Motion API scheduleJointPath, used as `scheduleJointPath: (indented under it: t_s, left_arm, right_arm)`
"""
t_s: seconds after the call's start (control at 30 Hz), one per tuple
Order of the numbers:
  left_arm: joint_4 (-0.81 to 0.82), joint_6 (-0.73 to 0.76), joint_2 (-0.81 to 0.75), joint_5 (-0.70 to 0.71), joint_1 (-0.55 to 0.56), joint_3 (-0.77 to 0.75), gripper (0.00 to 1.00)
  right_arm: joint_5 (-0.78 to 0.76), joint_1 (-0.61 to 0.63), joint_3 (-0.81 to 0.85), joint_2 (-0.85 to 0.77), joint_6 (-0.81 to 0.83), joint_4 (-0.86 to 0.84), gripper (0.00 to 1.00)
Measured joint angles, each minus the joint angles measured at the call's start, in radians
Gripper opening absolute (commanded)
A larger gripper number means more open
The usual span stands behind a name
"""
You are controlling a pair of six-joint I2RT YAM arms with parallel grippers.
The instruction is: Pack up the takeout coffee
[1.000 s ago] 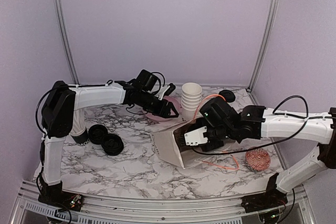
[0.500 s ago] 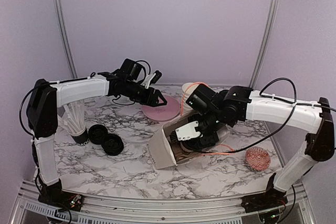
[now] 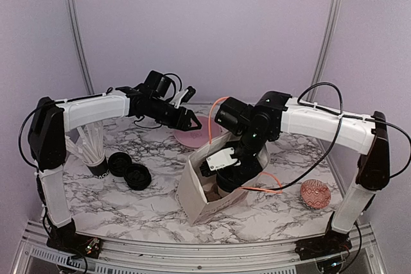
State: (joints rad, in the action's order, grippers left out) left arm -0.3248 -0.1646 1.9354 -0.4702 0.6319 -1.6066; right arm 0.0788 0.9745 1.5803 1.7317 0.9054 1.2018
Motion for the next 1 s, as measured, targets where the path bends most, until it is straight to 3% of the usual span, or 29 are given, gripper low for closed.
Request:
scheduleJointPath:
  t_s: [0.67, 1.0]
  left_arm:
    - [-0.003, 0.014, -0.024, -0.011, 0.0, 0.029, 0.59]
    - [-0.019, 0.053, -0.105, -0.09, 0.0, 0.049, 0.67]
  right_arm:
    - [0.051, -0.031, -0.21, -0.107, 0.009, -0.19, 0.48]
    - [0.085, -0.037, -0.13, -0.056, 0.012, -0.116, 0.7]
